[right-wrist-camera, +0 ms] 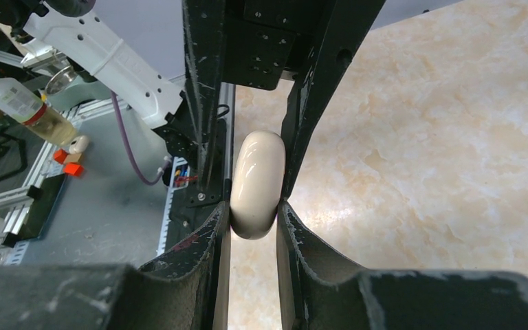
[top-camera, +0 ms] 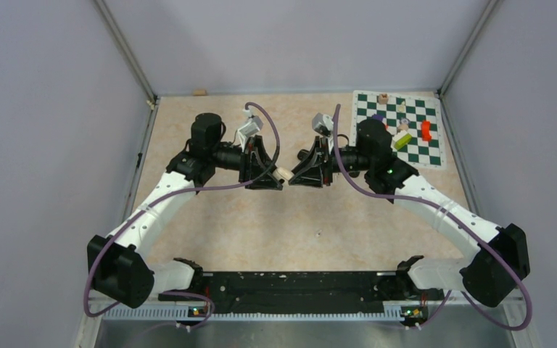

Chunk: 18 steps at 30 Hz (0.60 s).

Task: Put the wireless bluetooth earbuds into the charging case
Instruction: Pass from the right arm to the left

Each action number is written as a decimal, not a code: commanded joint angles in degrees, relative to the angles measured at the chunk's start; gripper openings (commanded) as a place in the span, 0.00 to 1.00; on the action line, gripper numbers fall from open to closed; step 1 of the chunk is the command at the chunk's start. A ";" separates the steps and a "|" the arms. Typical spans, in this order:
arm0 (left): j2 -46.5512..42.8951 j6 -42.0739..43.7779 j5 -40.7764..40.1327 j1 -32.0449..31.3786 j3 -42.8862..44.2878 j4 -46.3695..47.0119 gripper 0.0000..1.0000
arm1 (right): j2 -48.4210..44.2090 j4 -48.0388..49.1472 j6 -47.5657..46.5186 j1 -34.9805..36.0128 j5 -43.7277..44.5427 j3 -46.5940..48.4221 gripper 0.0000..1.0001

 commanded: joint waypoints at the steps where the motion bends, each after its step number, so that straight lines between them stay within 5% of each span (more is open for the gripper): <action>1: -0.37 1.21 1.58 -0.20 2.05 1.15 0.47 | 0.23 1.35 -0.23 -0.64 -1.18 1.68 0.20; 12: -0.67 1.62 0.72 -0.47 1.63 1.14 0.06 | 0.41 1.35 -0.22 -0.63 -1.08 1.80 0.22; 18: -1.15 2.66 0.54 -0.50 1.13 0.62 0.03 | -0.73 1.52 1.20 -1.82 0.53 2.54 0.46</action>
